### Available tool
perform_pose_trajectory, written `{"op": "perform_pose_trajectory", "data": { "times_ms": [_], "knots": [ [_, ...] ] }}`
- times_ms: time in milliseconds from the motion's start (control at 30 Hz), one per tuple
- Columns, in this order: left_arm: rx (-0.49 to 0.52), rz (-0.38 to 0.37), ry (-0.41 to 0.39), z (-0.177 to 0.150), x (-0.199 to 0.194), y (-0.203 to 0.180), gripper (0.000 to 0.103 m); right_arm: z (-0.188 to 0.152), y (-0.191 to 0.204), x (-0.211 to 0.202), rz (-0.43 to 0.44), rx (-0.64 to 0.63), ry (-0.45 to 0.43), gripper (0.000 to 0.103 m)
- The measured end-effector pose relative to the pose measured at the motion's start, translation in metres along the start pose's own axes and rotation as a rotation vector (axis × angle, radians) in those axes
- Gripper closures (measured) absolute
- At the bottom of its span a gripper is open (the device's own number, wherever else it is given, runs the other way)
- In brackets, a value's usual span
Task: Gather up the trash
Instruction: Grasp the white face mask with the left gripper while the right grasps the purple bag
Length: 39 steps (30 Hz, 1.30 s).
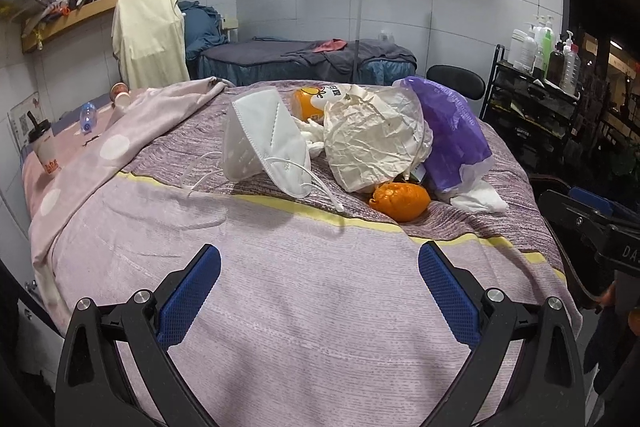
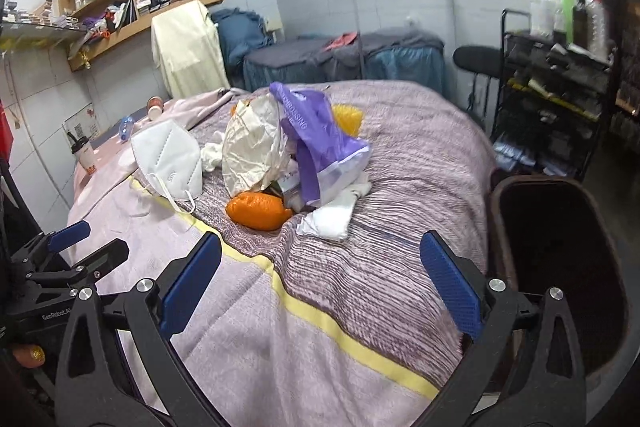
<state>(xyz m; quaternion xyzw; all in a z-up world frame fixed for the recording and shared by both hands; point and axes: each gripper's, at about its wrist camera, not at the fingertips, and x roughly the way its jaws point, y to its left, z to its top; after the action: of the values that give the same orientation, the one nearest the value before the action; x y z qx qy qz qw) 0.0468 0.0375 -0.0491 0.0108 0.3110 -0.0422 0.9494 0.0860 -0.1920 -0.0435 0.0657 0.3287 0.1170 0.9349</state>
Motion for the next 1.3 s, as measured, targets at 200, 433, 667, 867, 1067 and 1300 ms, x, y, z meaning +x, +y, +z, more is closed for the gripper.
{"op": "perform_pose_trajectory", "data": {
  "times_ms": [200,433,667,867,1067,1300],
  "knots": [
    [-0.047,-0.043,0.041,0.022,0.029,0.018,0.007,0.026,0.002,0.032,0.003,-0.057,0.032,0.005],
    [-0.082,-0.021,0.069,0.048,0.065,0.039,0.02,0.059,0.003,0.064,-0.015,-0.118,0.061,0.013],
    [-0.093,-0.031,0.144,0.064,0.102,0.047,0.038,0.08,0.003,0.1,-0.029,-0.146,0.106,0.026],
    [-0.116,-0.061,0.154,0.068,0.113,0.051,0.063,0.087,0.0,0.124,0.037,-0.152,0.149,0.067],
    [-0.098,-0.074,0.133,0.066,0.111,0.047,0.089,0.085,-0.008,0.123,0.073,-0.103,0.137,0.088],
    [-0.094,-0.062,0.061,0.07,0.087,0.046,0.097,0.091,-0.01,0.09,0.058,-0.09,0.041,0.089]
  ]
}}
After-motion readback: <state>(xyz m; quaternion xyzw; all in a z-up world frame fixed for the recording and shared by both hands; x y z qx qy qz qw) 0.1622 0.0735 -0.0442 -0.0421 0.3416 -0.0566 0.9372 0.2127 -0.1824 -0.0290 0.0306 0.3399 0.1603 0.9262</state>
